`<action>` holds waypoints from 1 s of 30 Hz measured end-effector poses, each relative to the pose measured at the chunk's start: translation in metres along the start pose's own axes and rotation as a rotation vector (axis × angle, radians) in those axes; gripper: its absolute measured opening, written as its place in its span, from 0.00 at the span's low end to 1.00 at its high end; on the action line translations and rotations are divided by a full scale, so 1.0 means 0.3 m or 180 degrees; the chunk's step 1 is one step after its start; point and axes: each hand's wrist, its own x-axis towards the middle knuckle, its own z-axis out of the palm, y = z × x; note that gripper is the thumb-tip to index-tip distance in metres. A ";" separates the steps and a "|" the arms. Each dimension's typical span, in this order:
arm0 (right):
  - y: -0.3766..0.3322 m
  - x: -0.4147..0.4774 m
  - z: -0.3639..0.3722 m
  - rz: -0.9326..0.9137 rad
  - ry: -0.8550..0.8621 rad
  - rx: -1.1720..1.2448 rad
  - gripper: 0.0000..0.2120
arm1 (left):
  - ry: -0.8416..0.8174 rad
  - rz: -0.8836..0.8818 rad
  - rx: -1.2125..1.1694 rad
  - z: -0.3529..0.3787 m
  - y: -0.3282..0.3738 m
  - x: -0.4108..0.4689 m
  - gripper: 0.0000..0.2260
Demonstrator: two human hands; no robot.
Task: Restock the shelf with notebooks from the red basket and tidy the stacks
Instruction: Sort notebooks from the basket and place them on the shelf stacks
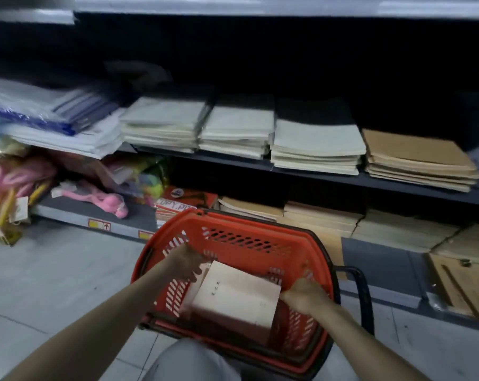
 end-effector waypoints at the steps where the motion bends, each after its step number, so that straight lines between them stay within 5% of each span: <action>1: -0.003 0.041 0.033 0.0034 -0.0051 -0.0004 0.11 | -0.0102 -0.0166 -0.0228 0.009 -0.045 0.057 0.23; 5: -0.047 0.181 0.147 0.0227 -0.0320 -0.0078 0.16 | 0.0306 -0.0378 -0.0263 0.095 -0.108 0.108 0.11; 9: -0.045 0.300 0.271 0.0599 -0.0542 0.0214 0.30 | 0.0212 -0.0548 0.0073 0.171 -0.195 0.253 0.14; 14: 0.006 0.371 0.380 0.0895 -0.0628 0.0965 0.20 | -0.0337 -0.0572 0.0689 0.211 -0.166 0.243 0.19; 19: 0.002 0.388 0.399 0.0997 -0.0684 0.1351 0.20 | -0.0282 -0.0791 0.0083 0.218 -0.169 0.267 0.21; 24: 0.013 0.419 0.394 0.0977 -0.0386 0.1636 0.20 | 0.0539 -0.0567 -0.0356 0.212 -0.199 0.298 0.20; 30: -0.003 0.419 0.384 0.0961 0.0199 0.1682 0.27 | 0.0286 -0.0256 -0.0921 0.222 -0.157 0.287 0.16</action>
